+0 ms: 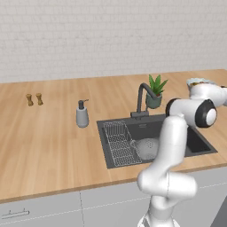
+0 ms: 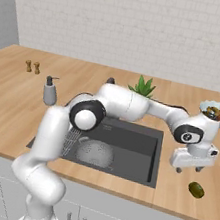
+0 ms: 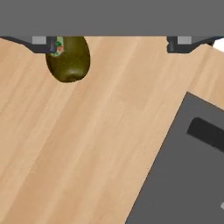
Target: Put the colander in the sink, put the kiwi in the colander, and turn on the sink faucet and pour water over the colander.
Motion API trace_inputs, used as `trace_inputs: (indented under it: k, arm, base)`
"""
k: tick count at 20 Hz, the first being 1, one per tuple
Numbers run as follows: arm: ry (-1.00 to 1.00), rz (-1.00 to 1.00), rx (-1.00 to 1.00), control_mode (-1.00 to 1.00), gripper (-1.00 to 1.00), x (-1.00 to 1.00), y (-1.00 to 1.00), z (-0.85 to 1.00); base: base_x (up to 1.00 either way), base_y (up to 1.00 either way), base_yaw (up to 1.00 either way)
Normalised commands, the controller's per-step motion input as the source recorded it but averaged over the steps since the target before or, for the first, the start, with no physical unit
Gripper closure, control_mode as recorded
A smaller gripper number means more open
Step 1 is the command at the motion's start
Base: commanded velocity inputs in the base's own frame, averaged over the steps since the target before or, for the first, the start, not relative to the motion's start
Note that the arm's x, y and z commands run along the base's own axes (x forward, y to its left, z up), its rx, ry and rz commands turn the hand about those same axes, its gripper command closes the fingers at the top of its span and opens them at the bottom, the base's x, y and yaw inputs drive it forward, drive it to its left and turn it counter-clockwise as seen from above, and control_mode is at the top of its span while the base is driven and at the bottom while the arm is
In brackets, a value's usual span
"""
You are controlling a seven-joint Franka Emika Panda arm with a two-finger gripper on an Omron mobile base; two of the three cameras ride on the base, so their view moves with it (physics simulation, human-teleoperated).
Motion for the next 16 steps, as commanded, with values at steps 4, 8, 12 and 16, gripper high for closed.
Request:
trace_inputs:
  k: [4, 8, 12, 16]
  arm:
    - [0.00, -0.31, -0.09, -1.00, -1.00, 0.00, -0.13, -0.13]
    - [0.00, 0.02, 0.00, -1.00, -1.00, -0.01, -0.12, -0.03]
    - [-0.03, 0.03, 0.00, -1.00, -1.00, -0.17, -0.02, -0.18]
    - [-0.04, 0.00, 0.00, -1.00, -1.00, -0.08, -0.01, -0.31]
  base:
    - [0.00, 0.00, 0.00]
    - [0.00, 0.00, 0.00]
    - [0.00, 0.00, 0.00]
    - [0.00, 0.00, 0.00]
